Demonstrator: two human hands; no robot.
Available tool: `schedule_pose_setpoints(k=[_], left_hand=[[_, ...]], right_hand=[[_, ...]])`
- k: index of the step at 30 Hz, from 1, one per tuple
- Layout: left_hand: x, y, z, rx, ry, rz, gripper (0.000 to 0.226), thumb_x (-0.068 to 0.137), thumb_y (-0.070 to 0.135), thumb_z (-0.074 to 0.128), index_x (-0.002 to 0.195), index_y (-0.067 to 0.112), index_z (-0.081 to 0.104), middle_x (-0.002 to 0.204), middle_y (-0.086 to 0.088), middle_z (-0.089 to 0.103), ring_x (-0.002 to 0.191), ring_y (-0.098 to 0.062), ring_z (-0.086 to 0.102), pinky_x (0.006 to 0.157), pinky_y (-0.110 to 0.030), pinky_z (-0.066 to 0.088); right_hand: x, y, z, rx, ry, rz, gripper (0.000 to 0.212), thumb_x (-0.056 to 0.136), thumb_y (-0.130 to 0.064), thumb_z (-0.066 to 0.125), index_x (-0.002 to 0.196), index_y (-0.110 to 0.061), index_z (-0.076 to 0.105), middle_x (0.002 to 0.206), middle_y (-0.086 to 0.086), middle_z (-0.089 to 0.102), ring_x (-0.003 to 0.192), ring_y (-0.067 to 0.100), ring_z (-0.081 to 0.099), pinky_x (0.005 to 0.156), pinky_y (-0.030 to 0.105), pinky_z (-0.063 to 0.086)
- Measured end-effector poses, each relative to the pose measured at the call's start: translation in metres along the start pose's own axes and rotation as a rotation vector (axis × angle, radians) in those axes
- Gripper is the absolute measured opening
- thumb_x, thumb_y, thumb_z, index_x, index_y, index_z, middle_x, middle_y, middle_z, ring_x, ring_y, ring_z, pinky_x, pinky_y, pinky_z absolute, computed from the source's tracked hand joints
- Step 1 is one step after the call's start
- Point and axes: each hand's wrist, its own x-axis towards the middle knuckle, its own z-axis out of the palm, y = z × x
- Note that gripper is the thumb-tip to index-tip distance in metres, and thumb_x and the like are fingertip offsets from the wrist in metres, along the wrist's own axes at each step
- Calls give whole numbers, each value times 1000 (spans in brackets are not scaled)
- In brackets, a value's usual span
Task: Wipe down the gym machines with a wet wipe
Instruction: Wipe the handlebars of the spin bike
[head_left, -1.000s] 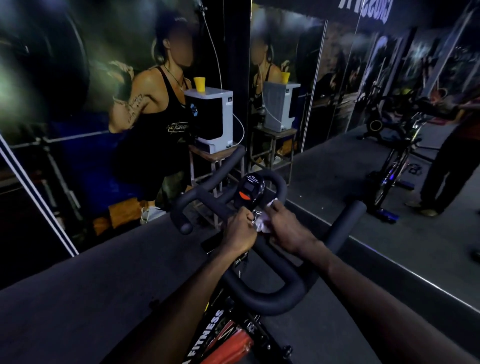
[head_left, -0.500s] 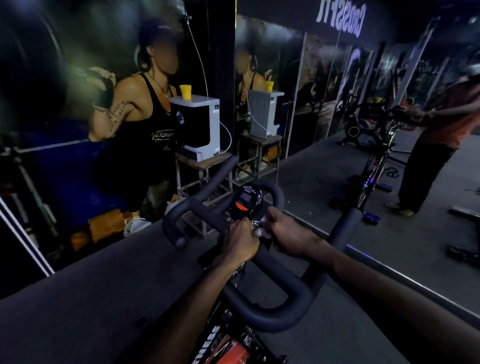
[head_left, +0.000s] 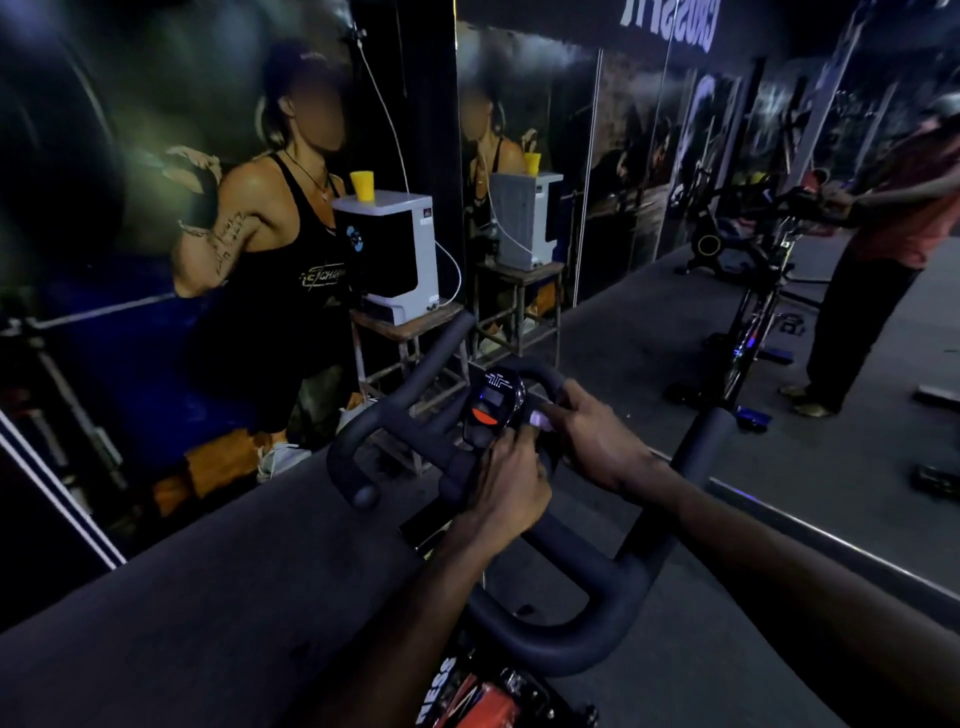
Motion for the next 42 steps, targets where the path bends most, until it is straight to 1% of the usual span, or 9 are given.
schedule_pose_setpoints(k=[4, 8, 12, 14, 19, 23, 31, 37, 42], left_hand=[[6, 6, 8, 22, 59, 42, 44, 87, 4, 53, 131, 7, 50, 118, -16, 59, 109, -34, 57, 90, -41, 43], [15, 12, 16, 15, 81, 52, 39, 87, 5, 54, 126, 4, 51, 119, -18, 57, 109, -35, 56, 93, -41, 42], [18, 12, 18, -22, 99, 86, 43, 86, 2, 53, 129, 3, 49, 118, -18, 59, 107, -35, 58, 91, -41, 45], [20, 10, 20, -54, 105, 69, 52, 86, 2, 51, 137, 4, 44, 118, -16, 61, 106, -34, 59, 90, -42, 48], [23, 15, 29, -113, 138, -13, 61, 83, 20, 38, 143, 8, 32, 106, -18, 64, 95, -35, 61, 83, -44, 49], [19, 12, 35, -107, 147, -12, 60, 85, 31, 30, 142, 11, 29, 96, -19, 64, 89, -38, 60, 78, -46, 47], [20, 12, 36, -184, 140, -74, 41, 85, 34, 29, 124, 28, 35, 106, -12, 65, 97, -32, 62, 82, -46, 49], [17, 9, 37, -218, 200, -71, 28, 88, 34, 32, 116, 33, 39, 109, -9, 66, 101, -29, 61, 86, -43, 48], [20, 6, 41, -260, 247, -86, 26, 88, 25, 41, 114, 24, 46, 102, -9, 67, 94, -31, 60, 82, -43, 48]], right_hand=[[11, 3, -9, -70, 71, -118, 29, 100, -23, 45, 122, -12, 60, 109, 1, 59, 99, 14, 58, 80, 28, 43], [39, 13, -16, 119, 140, 24, 18, 94, -19, 63, 109, -23, 69, 98, -5, 48, 90, 18, 59, 76, 23, 40], [25, 17, -10, 148, 63, 34, 30, 95, -3, 54, 122, -7, 65, 109, 14, 53, 104, 35, 56, 87, 38, 47], [32, 20, -10, 121, 59, -3, 37, 92, -6, 58, 127, -17, 65, 108, 16, 50, 94, 31, 56, 81, 33, 45], [81, 20, -17, 109, -21, -28, 18, 92, -20, 65, 94, -5, 73, 102, 19, 51, 84, 36, 60, 75, 36, 49], [70, 36, -10, 129, -9, -34, 22, 82, -8, 59, 98, -7, 75, 95, 22, 60, 87, 38, 60, 76, 36, 49], [99, 23, -19, 146, -157, 104, 16, 78, -8, 55, 84, -8, 69, 92, 24, 64, 90, 42, 63, 78, 39, 50], [80, 35, -19, 343, -37, 279, 21, 92, -5, 55, 98, 0, 75, 100, 24, 72, 100, 36, 66, 86, 32, 45], [70, 44, -22, 336, -139, 360, 22, 94, -12, 54, 101, 1, 71, 102, 26, 70, 104, 40, 64, 84, 36, 43]])
